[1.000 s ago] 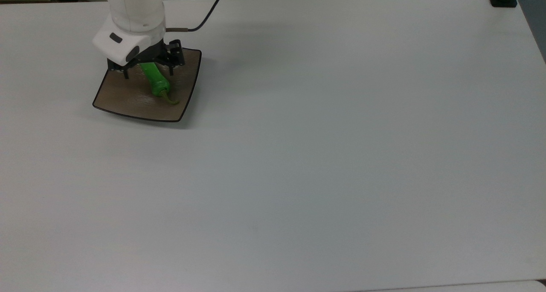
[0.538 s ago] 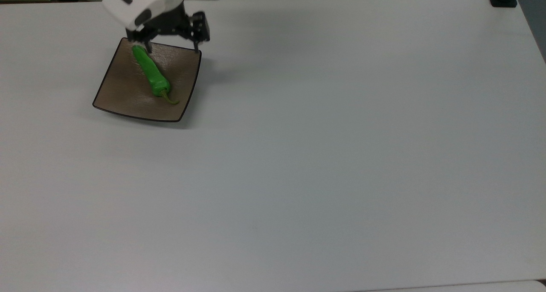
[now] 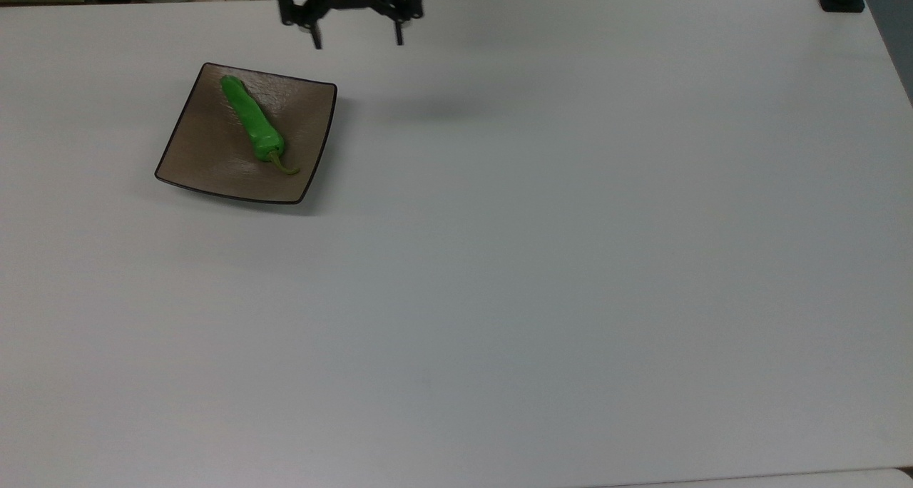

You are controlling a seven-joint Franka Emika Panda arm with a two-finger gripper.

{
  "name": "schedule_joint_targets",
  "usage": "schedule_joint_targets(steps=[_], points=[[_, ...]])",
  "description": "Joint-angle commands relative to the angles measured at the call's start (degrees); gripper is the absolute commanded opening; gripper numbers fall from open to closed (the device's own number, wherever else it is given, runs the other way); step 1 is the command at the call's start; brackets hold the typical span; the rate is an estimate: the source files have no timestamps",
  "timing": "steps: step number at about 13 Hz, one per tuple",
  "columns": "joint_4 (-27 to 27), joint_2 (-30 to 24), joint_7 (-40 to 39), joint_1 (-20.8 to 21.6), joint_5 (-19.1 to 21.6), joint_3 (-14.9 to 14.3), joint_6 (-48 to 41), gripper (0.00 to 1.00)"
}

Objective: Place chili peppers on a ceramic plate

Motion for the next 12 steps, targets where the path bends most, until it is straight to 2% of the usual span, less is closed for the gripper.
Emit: schedule_joint_targets(steps=[1, 12], points=[[-1.39, -0.31, 5.30, -2.36, -0.20, 4.58, 3.04, 1.00], [-2.62, -0.49, 5.04, -1.83, -0.20, 4.58, 2.60, 1.00]])
